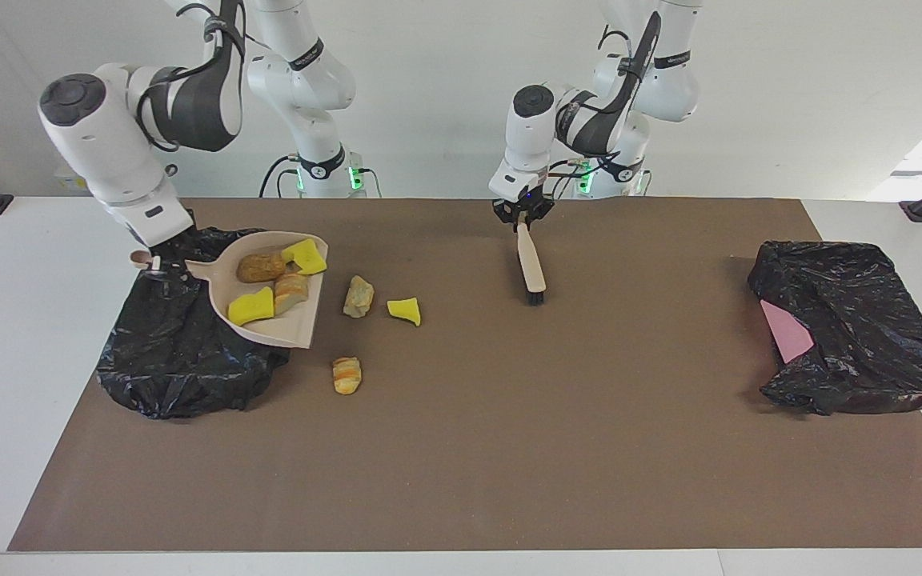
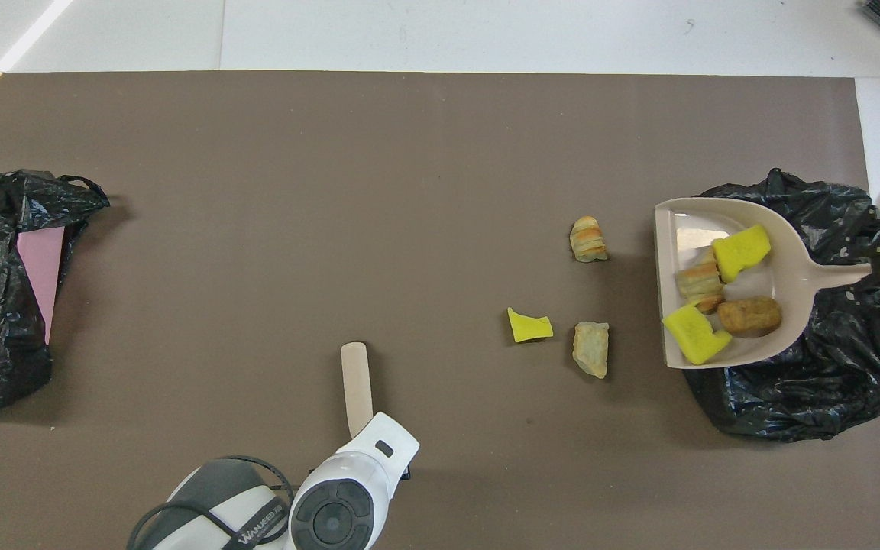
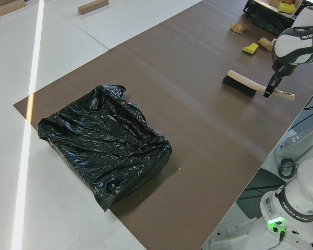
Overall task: Sweep and dump trash in bin
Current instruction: 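Tip the dustpan with the right gripper to dump trash into the bag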
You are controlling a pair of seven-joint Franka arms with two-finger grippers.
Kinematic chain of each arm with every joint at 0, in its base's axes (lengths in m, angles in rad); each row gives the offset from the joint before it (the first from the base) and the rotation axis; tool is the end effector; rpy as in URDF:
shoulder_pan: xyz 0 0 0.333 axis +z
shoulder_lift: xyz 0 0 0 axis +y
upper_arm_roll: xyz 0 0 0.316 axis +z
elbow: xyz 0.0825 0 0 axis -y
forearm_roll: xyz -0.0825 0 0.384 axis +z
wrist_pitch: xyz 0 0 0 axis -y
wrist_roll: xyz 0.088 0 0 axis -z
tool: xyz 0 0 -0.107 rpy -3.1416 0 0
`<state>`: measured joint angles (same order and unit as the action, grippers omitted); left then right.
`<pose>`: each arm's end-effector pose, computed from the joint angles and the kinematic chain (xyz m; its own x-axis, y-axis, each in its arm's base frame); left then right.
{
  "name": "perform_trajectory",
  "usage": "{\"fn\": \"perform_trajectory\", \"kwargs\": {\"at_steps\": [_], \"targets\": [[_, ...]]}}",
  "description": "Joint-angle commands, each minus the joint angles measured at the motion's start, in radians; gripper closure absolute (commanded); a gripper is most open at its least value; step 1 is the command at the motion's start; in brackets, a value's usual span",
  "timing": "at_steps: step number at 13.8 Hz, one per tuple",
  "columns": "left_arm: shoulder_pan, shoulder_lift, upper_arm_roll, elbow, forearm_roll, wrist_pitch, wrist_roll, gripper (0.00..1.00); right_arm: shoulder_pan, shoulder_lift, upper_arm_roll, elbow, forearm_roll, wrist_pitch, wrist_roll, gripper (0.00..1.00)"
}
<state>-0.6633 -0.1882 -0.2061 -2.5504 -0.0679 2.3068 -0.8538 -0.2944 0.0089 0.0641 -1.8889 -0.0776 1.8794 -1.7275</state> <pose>0.2793 -0.3302 0.3303 0.9983 0.0370 -0.0455 0.0352 -0.9987 -0.0380 0.5454 -0.1340 0.4947 0.0481 0.9965 -0.0690 0.9983 -0.0503 -0.0304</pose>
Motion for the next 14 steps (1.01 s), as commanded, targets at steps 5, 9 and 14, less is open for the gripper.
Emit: {"fn": "perform_trajectory", "kwargs": {"at_steps": [5, 9, 14], "targets": [[0.154, 0.018, 0.028, 0.102, -0.015, -0.007, 0.218, 0.0, -0.149, -0.081, 0.011, -0.121, -0.083, 0.104, -0.115, 1.0], [0.336, 0.091, 0.028, 0.209, -0.006, -0.007, 0.398, 0.0, -0.081, -0.081, 0.013, -0.142, -0.276, 0.133, -0.109, 1.0], [0.52, 0.228, 0.03, 0.399, 0.019, -0.01, 0.574, 0.0, -0.051, -0.09, 0.013, -0.162, -0.366, 0.17, -0.098, 1.0]]}}
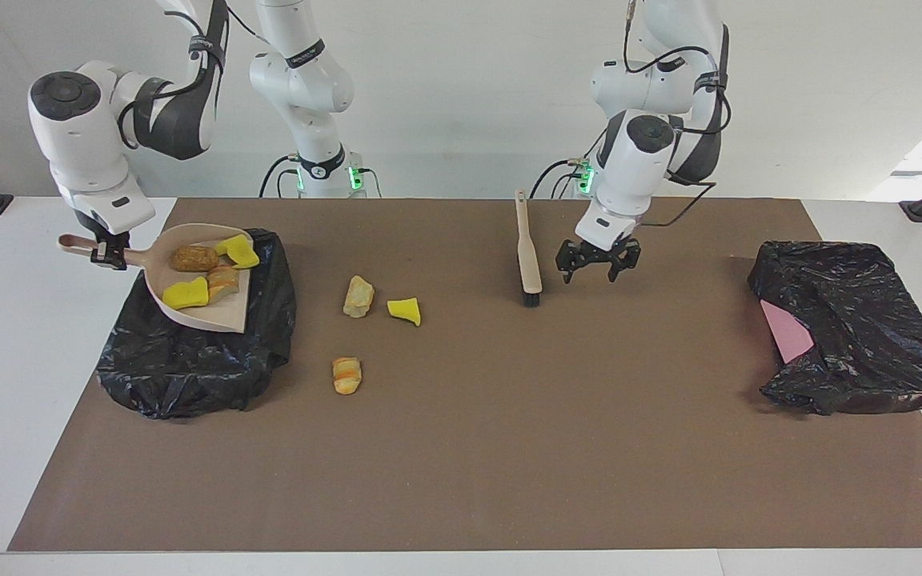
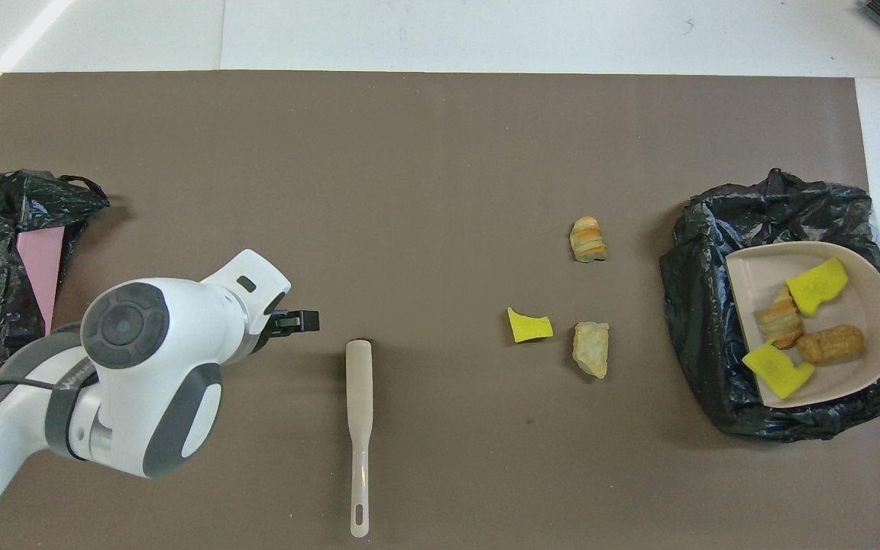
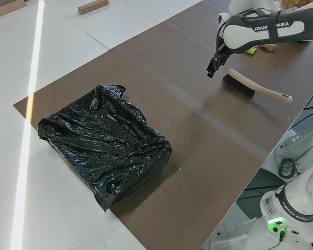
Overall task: Sweep and dump trash in bin
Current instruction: 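Tip the dustpan with the right gripper to dump trash into the bag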
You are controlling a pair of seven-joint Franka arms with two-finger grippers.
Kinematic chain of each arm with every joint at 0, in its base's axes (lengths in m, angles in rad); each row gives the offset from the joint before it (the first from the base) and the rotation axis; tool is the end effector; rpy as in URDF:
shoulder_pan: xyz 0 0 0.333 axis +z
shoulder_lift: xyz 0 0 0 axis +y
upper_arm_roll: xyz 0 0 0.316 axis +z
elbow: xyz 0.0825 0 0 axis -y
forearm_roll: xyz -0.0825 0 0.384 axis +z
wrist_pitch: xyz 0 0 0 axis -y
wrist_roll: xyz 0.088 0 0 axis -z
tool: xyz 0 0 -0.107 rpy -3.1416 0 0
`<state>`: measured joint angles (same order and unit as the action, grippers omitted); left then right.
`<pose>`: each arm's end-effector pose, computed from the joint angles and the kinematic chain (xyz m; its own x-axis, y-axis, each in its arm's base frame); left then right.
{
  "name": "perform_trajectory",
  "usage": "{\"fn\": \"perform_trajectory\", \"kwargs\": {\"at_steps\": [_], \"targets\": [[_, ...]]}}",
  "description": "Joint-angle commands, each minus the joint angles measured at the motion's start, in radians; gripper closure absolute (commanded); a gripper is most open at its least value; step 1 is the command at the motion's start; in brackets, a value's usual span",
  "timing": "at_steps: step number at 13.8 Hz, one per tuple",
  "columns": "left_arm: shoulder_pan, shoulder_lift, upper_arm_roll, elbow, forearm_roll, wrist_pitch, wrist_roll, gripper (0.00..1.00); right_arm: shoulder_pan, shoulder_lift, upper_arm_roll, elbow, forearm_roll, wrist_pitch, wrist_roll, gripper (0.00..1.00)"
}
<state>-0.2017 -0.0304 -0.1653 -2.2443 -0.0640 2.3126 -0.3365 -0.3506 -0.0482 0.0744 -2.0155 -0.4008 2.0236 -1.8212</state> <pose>0.4921 -0.1908 0.3891 0.9970 0.0131 0.0765 0.0073 -0.9971 0.0757 0.5221 -0.1709 0.4828 -0.1439 0.9227 -0.3577 0.9895 0.1282 -0.0672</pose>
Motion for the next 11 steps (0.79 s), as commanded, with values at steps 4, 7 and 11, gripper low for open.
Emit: {"fn": "perform_trajectory", "kwargs": {"at_steps": [4, 7, 11], "targets": [[0.149, 0.132, -0.011, 0.277, 0.049, -0.172, 0.196, 0.0, 0.064, -0.045, 0.002, -0.042, -0.156, 0.034, 0.031, 1.0], [0.22, 0.138, -0.013, 0.368, 0.047, -0.271, 0.309, 0.0, 0.168, -0.116, 0.004, -0.088, -0.3, -0.056, 0.3, 1.0], [0.262, 0.133, -0.01, 0.494, 0.049, -0.47, 0.34, 0.0, 0.197, -0.134, 0.002, -0.111, -0.314, -0.088, 0.336, 1.0]]}}
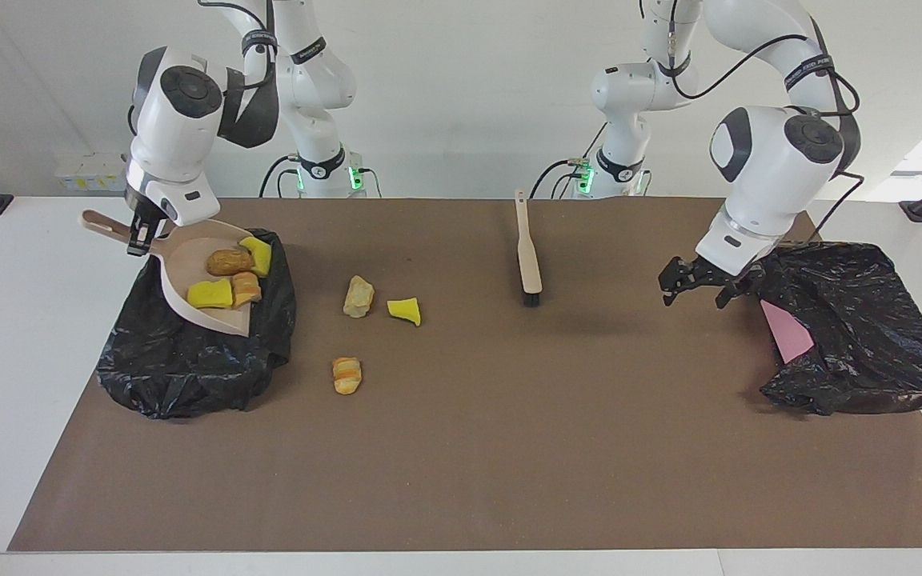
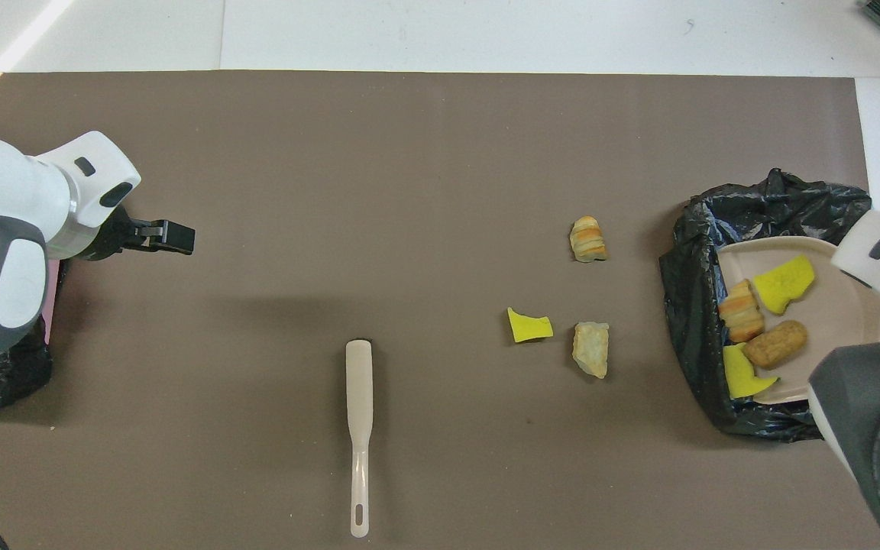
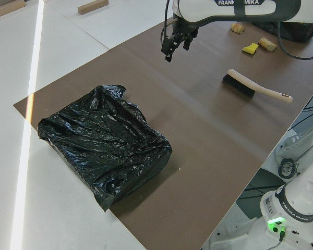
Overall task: Sweep and dump trash in bin
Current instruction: 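Tip the dustpan with the right gripper to dump trash into the bag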
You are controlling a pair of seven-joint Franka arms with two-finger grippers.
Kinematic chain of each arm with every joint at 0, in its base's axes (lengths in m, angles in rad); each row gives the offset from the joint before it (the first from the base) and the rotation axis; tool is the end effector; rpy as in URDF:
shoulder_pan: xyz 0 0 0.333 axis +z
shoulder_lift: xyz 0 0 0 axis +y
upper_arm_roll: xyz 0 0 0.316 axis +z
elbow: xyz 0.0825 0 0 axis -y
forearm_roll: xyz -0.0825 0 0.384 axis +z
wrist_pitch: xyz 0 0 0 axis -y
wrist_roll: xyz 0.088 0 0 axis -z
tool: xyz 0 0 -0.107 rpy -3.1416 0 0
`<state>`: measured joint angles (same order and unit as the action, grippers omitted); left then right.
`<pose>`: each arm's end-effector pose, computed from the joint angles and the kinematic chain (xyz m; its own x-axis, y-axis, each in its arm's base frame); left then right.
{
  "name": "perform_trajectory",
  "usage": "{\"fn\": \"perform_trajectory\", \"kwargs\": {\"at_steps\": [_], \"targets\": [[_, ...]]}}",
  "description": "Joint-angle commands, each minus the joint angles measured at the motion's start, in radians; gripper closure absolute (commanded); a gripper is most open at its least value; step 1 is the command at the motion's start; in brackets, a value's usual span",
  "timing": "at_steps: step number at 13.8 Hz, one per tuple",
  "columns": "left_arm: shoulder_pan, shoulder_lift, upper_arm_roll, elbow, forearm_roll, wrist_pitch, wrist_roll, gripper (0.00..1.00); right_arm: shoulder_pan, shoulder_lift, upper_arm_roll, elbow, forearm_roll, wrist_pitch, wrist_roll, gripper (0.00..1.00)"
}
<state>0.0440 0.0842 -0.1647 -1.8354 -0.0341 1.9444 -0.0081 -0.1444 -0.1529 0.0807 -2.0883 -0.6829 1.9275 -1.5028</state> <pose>0.5841 -0.0707 0.4832 0.9948 -0.0990 0.0252 -0.1001 -0.9939 0.0460 0.5106 -0.0749 0.5052 -0.1079 0.7902 -0.6033 0.9938 0.1026 -0.0433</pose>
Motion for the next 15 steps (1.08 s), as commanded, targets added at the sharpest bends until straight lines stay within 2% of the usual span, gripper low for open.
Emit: {"fn": "perform_trajectory", "kwargs": {"at_steps": [1, 4, 7, 10, 13, 15], "targets": [[0.017, 0.012, -0.009, 0.118, 0.02, -0.149, 0.013, 0.0, -0.009, -0.03, -0.004, -0.038, -0.049, 0.01, 0.018, 1.0], [0.03, 0.019, -0.009, 0.226, 0.039, -0.3, 0.048, 0.0, -0.02, -0.03, -0.004, -0.036, -0.107, 0.005, 0.026, 1.0], [0.042, 0.019, -0.009, 0.229, 0.042, -0.3, 0.05, 0.0, -0.026, -0.03, -0.004, -0.029, -0.133, -0.01, 0.029, 1.0], [0.042, 0.02, -0.009, 0.228, 0.036, -0.254, 0.043, 0.0, -0.012, -0.031, 0.007, 0.011, -0.234, -0.071, 0.033, 1.0], [0.057, 0.02, -0.016, 0.232, 0.042, -0.271, 0.042, 0.0, -0.011, -0.051, 0.01, 0.016, -0.314, -0.114, 0.035, 1.0], [0.033, 0.022, -0.01, 0.248, 0.04, -0.306, 0.04, 0.0, 0.044, -0.059, 0.019, 0.016, -0.358, -0.177, 0.042, 1.0]]}}
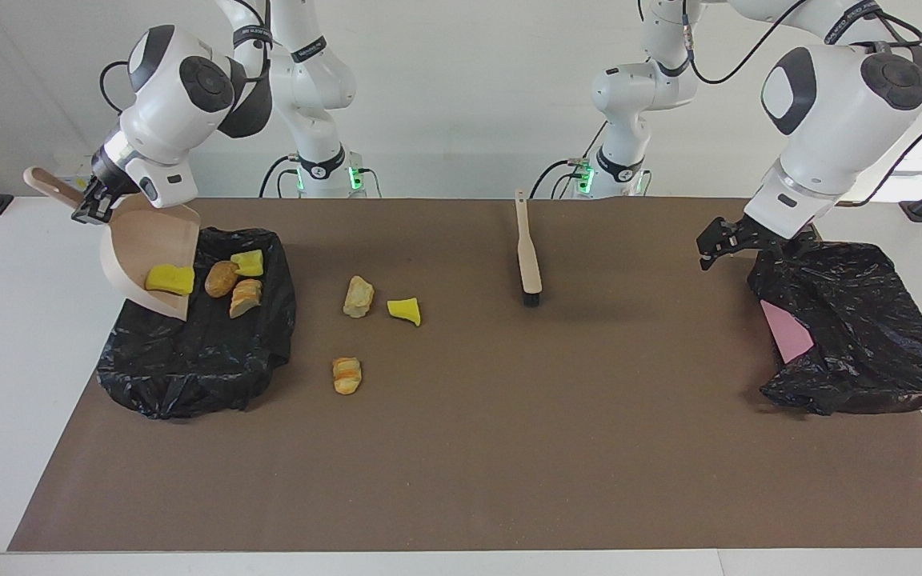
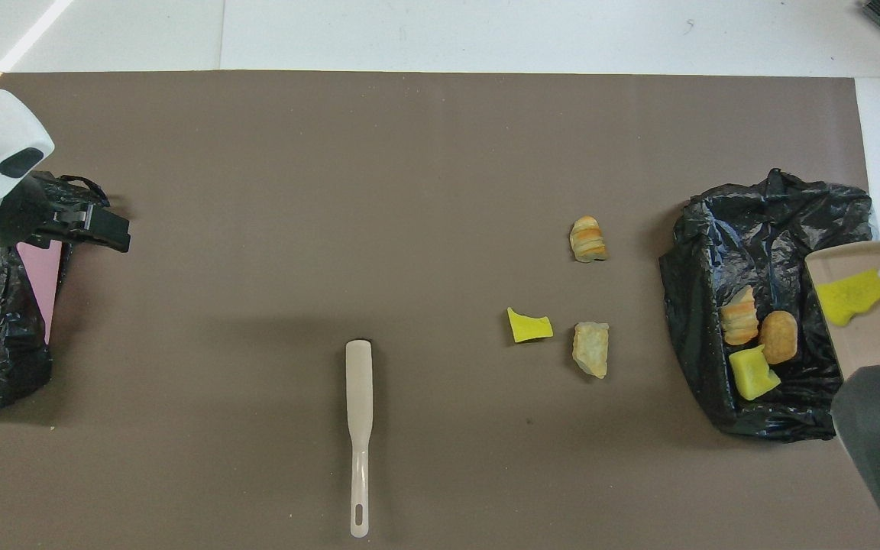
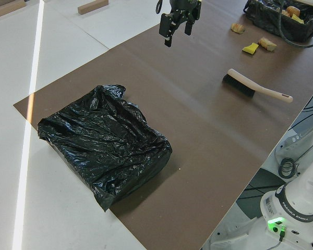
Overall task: Sweep and dump trash in bin
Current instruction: 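Tip the dustpan with the right gripper to dump trash into the bag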
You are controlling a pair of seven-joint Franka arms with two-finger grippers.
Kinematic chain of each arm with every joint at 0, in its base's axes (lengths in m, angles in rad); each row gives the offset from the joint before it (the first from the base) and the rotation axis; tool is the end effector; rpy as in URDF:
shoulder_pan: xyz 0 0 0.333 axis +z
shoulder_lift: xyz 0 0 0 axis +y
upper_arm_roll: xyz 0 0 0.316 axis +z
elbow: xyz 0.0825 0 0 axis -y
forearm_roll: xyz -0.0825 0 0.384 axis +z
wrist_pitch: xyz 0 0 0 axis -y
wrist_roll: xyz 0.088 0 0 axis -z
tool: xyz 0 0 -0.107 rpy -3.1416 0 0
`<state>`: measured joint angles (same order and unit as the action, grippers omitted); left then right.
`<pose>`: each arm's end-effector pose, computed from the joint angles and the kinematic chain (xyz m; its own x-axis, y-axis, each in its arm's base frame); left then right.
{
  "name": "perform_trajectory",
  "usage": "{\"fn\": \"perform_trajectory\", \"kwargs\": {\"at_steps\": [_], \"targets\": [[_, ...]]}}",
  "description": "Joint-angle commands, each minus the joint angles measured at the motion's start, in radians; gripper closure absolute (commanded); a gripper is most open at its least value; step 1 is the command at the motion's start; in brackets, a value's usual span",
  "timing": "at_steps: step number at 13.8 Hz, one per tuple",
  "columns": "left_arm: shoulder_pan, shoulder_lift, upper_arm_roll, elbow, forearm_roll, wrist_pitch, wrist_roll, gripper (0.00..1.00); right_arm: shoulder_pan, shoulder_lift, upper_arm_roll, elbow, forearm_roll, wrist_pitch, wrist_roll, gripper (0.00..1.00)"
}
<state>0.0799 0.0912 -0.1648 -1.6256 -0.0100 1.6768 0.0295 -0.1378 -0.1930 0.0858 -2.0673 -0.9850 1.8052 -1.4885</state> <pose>0.5844 -0.0470 0.5562 0.9929 -0.1129 -0.0380 -0.1120 -0.9934 0.0260 0.4989 -0.0930 0.5466 -0.1394 0.5618 -0.8154 0.9901 0.0928 -0.1053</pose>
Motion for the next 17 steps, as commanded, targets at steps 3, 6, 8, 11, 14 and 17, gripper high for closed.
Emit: {"fn": "perform_trajectory", "kwargs": {"at_steps": [3, 6, 8, 11, 14, 17], "targets": [[-0.144, 0.004, 0.137, 0.058, 0.027, -0.042, 0.006, 0.0, 0.101, -0.029, 0.015, -0.005, -0.067, -0.116, 0.053, 1.0], [-0.144, -0.011, 0.136, 0.069, 0.039, -0.069, 0.015, 0.0, 0.121, -0.049, 0.015, -0.019, -0.069, -0.174, 0.109, 1.0], [-0.143, -0.016, 0.137, 0.072, 0.041, -0.069, 0.045, 0.0, 0.124, -0.051, 0.015, -0.014, -0.087, -0.199, 0.114, 1.0], [-0.129, -0.034, 0.139, 0.056, 0.035, -0.062, 0.087, 0.0, 0.119, -0.045, 0.012, 0.059, -0.069, -0.198, 0.119, 1.0], [-0.141, -0.036, 0.142, 0.061, 0.024, -0.048, 0.076, 0.0, 0.121, 0.018, 0.014, 0.165, 0.052, -0.208, 0.238, 1.0], [-0.143, -0.034, 0.137, 0.064, 0.022, -0.025, 0.076, 0.0, 0.122, 0.092, 0.014, 0.269, 0.24, -0.23, 0.293, 1.0]]}}
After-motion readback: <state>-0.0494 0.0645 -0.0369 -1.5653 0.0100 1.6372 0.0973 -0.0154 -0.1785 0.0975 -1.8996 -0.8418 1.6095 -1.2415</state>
